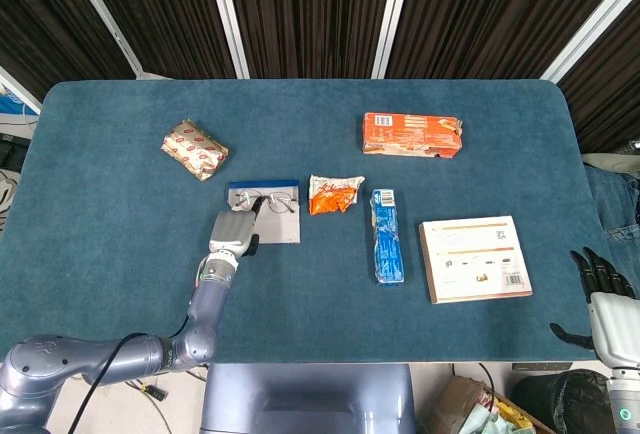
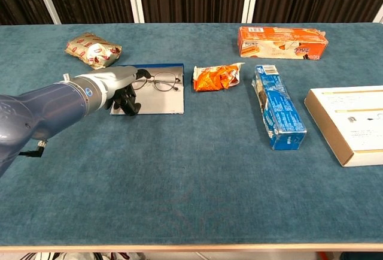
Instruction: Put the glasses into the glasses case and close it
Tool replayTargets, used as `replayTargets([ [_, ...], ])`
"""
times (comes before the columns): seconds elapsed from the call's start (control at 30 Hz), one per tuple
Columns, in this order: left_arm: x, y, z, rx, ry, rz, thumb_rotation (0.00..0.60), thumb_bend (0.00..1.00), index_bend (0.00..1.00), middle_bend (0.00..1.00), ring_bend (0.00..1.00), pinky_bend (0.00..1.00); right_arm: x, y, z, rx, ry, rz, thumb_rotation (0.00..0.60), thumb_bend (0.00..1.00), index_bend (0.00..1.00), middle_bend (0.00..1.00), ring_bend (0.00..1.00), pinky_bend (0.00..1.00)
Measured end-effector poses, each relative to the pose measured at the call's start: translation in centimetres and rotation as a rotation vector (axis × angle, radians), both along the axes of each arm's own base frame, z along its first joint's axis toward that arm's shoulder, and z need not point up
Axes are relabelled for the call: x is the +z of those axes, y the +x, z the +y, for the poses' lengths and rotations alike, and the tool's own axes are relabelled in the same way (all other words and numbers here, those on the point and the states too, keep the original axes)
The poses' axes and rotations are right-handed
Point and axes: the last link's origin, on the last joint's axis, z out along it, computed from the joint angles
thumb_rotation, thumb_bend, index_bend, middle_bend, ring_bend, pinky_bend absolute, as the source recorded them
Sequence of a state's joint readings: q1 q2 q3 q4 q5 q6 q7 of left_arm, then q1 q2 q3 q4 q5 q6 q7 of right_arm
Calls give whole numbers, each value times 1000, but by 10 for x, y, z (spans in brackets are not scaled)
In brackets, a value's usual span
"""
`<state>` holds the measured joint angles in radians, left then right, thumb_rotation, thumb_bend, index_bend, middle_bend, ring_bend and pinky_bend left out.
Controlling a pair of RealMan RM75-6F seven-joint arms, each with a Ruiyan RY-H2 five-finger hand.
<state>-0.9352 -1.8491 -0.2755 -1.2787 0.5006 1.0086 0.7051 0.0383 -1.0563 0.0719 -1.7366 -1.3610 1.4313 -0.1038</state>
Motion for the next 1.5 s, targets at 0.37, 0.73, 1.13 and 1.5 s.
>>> replayTargets([
  [0.37,-1,0,0,-1,7,6,600,511,0,709,721,719,0,0,0,-2,-2,-1,600,199,0,0,83,161],
  [0.73,-4,0,3,3,15,20,600,511,0,711,722,719,1,0,0,-4,-4,-1,600,198,0,0,83,161],
  [1.13,-4,3,7,7,32,15,600,511,0,715,722,719,1,0,0,-8,-5,-4,600,199,0,0,83,161],
  [1.5,-6,5,9,17,36,24,600,511,0,715,722,719,1,-1,0,-11,-7,-3,600,201,0,0,83,161],
])
